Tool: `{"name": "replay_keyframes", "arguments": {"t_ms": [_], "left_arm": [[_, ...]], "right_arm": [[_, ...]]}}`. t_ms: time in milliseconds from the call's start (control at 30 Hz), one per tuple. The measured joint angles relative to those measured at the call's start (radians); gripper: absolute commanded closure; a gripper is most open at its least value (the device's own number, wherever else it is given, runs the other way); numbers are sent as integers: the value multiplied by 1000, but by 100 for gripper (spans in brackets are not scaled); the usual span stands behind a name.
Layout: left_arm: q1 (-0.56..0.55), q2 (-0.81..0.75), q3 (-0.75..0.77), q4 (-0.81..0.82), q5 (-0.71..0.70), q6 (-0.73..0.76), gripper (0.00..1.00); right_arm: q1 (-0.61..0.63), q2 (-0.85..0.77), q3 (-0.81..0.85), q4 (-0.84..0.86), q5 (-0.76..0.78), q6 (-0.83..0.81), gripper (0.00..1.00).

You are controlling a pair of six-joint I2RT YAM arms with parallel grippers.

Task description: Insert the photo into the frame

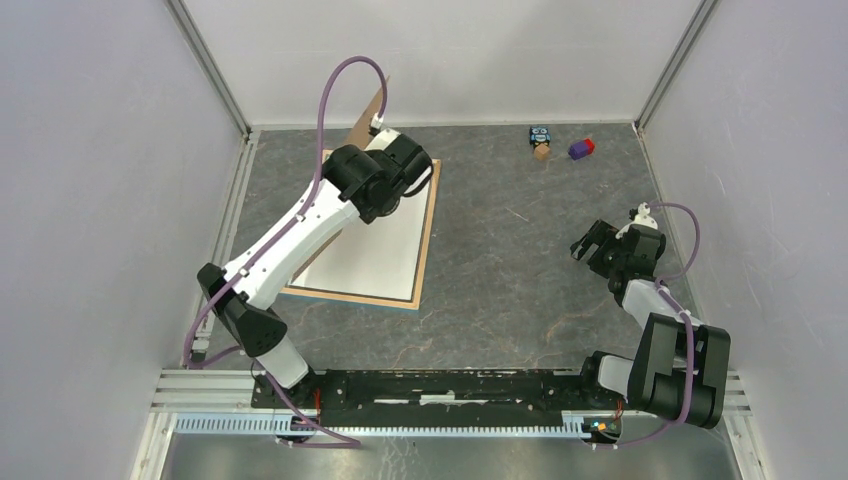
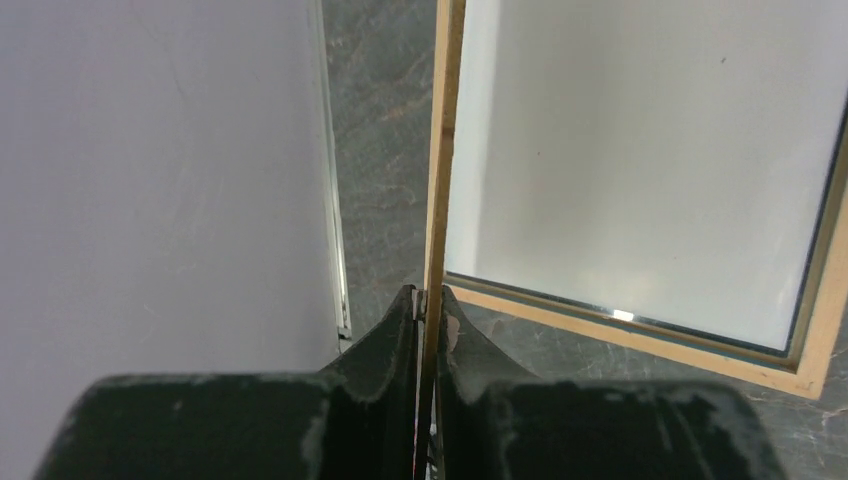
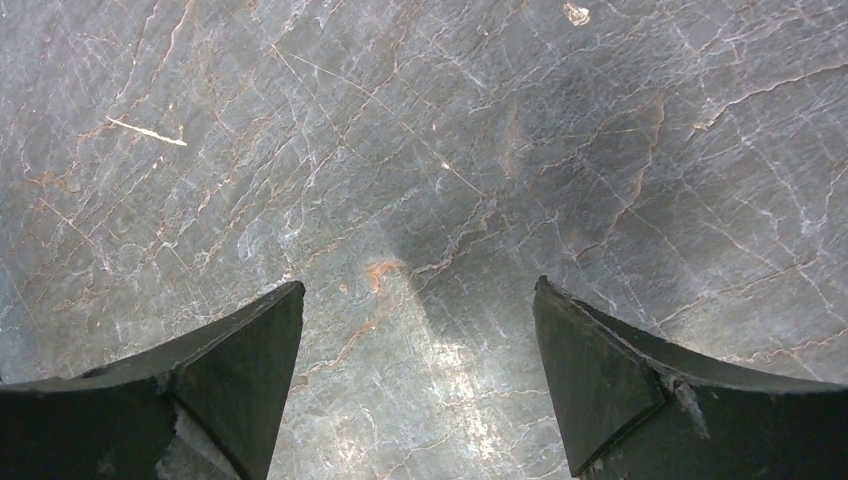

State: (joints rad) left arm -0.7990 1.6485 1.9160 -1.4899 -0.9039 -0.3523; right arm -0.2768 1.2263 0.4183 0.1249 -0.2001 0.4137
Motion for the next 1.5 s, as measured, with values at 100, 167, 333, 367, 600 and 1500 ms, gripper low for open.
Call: {"name": "replay_keyframes", "arguments": {"t_ms": [100, 167, 333, 367, 600, 1500], "left_arm": [[59, -16, -112, 74, 59, 28, 98], [91, -50, -194, 127, 95, 48, 98], [129, -163, -314, 230, 124, 90, 98], [134, -180, -325, 246, 126, 98, 98], [148, -205, -356, 324, 121, 138, 98], [177, -192, -431, 385, 103, 175, 98]], "right_arm": [[0, 0, 0, 0, 0, 0, 10], [0, 0, 0, 1, -1, 0, 10], [0, 2, 0, 1, -5, 0, 10], [0, 2, 0, 2, -5, 0, 10], [0, 5, 0, 2, -5, 0, 10], [25, 17, 0, 16, -5, -2, 4]]}}
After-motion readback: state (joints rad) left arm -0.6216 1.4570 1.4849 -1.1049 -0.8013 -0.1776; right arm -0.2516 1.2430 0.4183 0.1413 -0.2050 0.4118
